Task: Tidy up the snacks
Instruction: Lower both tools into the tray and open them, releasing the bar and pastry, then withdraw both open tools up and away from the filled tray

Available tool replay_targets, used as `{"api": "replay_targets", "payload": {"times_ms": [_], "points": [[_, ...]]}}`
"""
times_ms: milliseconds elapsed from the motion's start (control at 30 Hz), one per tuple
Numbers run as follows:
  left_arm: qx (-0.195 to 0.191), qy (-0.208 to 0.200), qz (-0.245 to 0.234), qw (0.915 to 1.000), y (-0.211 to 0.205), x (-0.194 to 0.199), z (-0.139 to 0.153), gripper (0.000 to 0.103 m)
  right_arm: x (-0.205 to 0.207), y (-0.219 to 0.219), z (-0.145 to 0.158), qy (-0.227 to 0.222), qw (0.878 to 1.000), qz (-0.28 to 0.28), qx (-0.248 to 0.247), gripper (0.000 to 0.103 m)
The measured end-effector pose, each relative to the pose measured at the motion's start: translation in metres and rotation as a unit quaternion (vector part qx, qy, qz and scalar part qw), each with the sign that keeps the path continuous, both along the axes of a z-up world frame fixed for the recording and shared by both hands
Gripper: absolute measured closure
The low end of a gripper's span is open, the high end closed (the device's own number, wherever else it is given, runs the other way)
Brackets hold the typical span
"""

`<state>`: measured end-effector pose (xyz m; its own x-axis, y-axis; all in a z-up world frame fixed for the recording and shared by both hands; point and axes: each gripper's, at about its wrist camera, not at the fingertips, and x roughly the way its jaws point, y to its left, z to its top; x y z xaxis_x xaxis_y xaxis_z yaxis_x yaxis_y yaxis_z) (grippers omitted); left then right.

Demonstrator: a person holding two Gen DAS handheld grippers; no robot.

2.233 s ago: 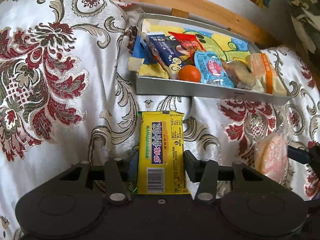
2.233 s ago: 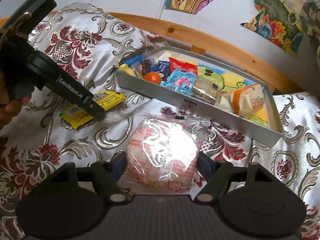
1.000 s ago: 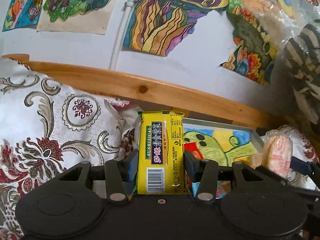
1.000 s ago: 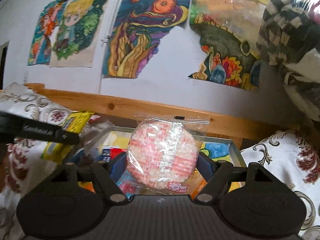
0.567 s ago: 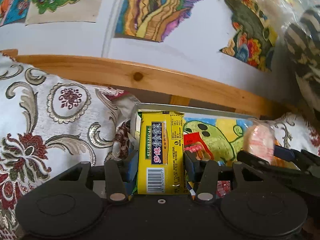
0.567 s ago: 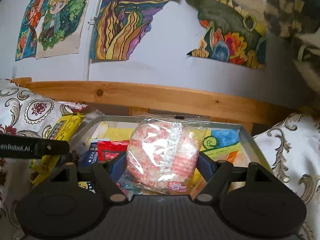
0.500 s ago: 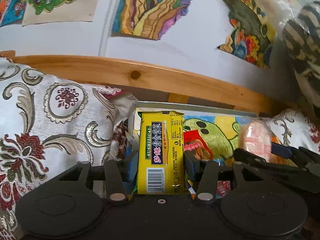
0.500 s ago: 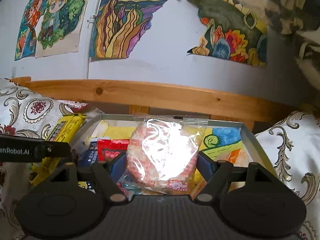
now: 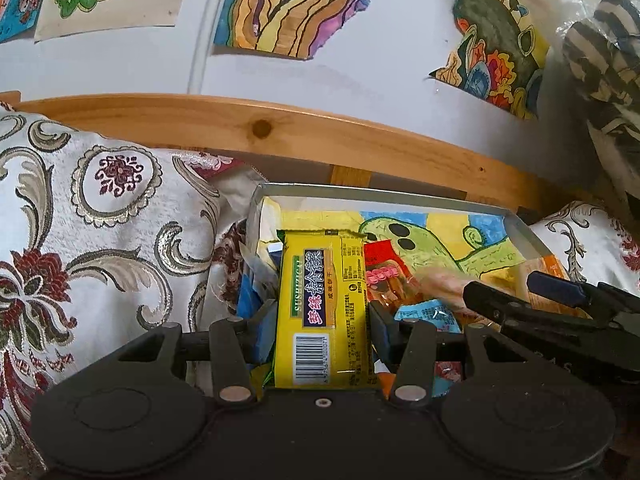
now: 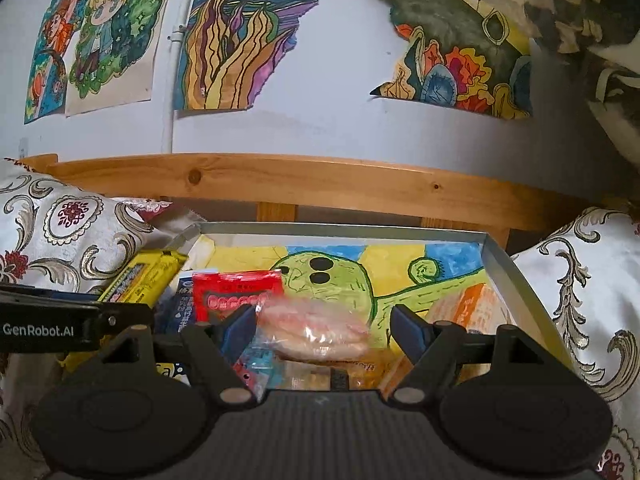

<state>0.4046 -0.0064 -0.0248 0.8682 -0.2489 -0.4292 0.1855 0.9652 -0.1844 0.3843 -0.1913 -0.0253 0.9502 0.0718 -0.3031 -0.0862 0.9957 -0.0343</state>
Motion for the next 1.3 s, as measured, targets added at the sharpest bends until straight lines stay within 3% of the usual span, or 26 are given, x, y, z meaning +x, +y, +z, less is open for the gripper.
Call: {"api": "replay_targets", "payload": {"times_ms": [433, 967, 1300], "points": [[0.011, 0.008, 0.002, 0.9999, -0.002, 0.005, -0.008, 0.052, -0.001, -0.007, 0.002, -0.003, 1.000, -0.016, 0.007, 0.009], [-0.001, -0.010, 0.026, 0.9996, 0.001, -0.011, 0.012, 0.009, -0.019, -0.026, 0.029, -0.030, 0.997, -0.054, 0.036, 0.000], [-0.021, -0.026, 0.059, 0.9977, 0.013, -0.040, 0.037, 0.001, -0.046, -0.027, 0.043, -0.032, 0.997, -0.054, 0.049, 0.000]]}}
